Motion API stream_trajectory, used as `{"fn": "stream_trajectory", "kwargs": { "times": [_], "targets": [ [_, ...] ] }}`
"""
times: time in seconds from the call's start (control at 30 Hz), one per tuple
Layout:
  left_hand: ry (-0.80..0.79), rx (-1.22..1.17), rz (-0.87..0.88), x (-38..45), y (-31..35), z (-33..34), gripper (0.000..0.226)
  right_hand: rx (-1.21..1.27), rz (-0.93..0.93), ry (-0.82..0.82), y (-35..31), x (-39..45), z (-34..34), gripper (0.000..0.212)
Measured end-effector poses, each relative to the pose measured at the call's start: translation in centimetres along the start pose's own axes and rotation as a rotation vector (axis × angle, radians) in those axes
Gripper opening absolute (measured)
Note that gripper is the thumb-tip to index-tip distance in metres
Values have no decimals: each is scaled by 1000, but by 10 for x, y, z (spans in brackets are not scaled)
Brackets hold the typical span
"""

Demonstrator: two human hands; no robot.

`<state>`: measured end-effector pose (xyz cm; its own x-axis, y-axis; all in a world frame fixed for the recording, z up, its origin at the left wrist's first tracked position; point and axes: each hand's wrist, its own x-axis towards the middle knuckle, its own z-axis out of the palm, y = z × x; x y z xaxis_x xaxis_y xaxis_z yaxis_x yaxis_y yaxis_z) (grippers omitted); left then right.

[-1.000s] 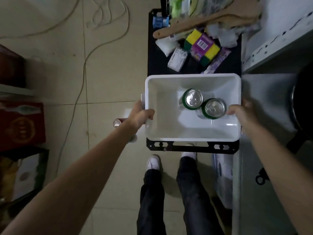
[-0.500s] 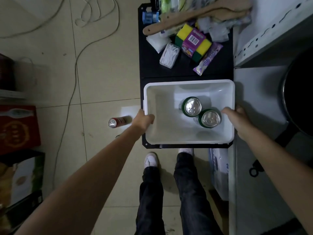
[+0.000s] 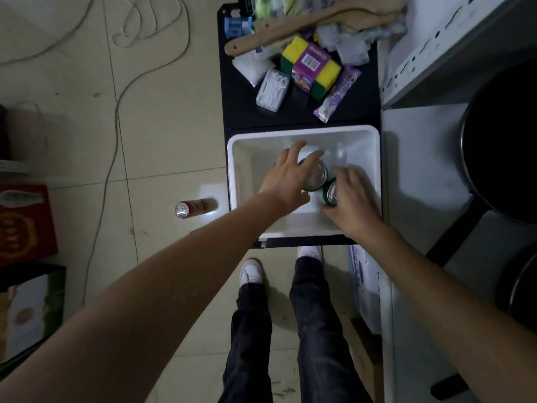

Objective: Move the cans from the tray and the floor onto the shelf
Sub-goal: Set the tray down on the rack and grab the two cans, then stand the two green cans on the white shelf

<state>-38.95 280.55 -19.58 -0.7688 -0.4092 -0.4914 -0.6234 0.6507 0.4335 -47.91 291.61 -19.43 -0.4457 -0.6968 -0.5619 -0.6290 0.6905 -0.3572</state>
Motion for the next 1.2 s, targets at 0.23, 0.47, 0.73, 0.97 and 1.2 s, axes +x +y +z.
{"fn": "stream_trajectory", "kwargs": {
  "times": [0.23, 0.47, 0.73, 0.97, 1.2],
  "targets": [
    [-105, -41, -110, 26, 3, 27, 77, -255, -26, -31, 13, 12, 18, 68],
    [-14, -150, -200, 6, -10, 20, 73, -230, -4, -42, 10, 13, 5, 59],
    [-226, 203, 121, -56, 8, -102, 81, -65, 20, -34, -45, -73, -68, 67],
    [-220, 540, 481, -135, 113, -242, 80, 196, 126, 229, -94, -223, -178, 70],
    [-142, 622, 818, -210, 270, -309, 69, 272, 275, 541, -78, -399, -255, 62]
  ]
}}
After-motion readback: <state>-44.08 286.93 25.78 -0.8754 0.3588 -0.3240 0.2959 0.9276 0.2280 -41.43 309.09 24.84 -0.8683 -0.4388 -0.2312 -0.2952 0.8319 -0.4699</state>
